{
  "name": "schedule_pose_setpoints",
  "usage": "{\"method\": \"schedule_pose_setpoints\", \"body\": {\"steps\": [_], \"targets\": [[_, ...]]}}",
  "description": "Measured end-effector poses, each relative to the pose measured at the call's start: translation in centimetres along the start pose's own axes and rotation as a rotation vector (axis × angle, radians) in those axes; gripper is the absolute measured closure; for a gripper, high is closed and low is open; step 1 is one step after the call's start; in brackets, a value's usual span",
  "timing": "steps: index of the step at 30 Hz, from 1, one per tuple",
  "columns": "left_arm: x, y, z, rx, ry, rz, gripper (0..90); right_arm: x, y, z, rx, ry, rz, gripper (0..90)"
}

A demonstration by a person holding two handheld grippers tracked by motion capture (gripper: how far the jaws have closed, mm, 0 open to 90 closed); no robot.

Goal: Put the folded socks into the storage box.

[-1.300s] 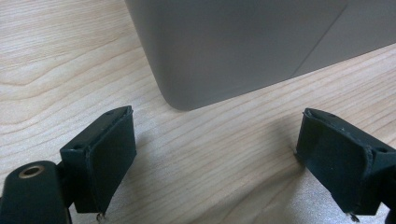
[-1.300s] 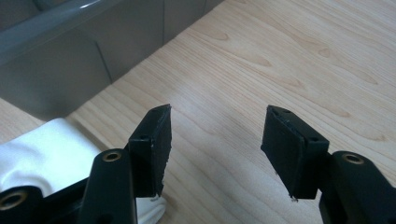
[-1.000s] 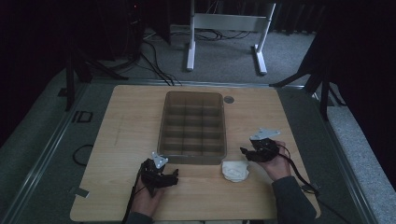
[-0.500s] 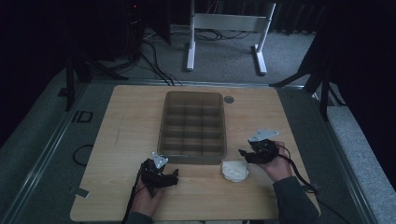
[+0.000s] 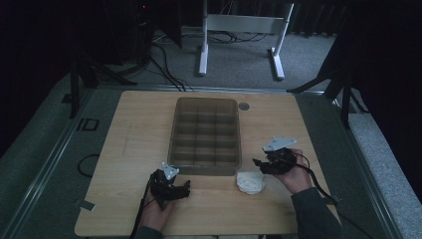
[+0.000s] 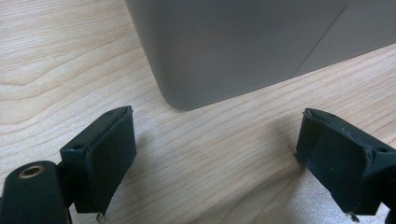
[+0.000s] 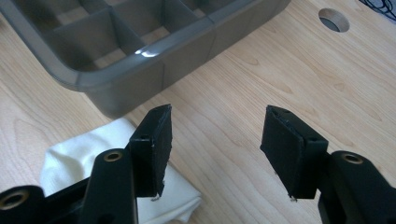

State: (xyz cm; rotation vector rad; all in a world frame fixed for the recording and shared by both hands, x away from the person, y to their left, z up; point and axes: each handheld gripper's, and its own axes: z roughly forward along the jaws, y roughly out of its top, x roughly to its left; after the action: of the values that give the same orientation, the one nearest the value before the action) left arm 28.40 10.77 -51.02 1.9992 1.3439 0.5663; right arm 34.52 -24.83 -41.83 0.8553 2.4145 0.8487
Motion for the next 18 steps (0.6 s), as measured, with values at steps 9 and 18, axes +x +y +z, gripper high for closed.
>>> {"method": "schedule_pose_setpoints", "body": {"steps": [9,18], "targets": [[0.00,0.00,0.00,-0.001,0.000,-0.001,12.1,0.48,0.21,-0.31,0.023,0.023,-0.021,42.7],[0.00,0.00,0.00,0.000,0.000,0.000,12.1,0.78,0.09,-0.37,0.072,0.038,-0.045,42.9]]}}
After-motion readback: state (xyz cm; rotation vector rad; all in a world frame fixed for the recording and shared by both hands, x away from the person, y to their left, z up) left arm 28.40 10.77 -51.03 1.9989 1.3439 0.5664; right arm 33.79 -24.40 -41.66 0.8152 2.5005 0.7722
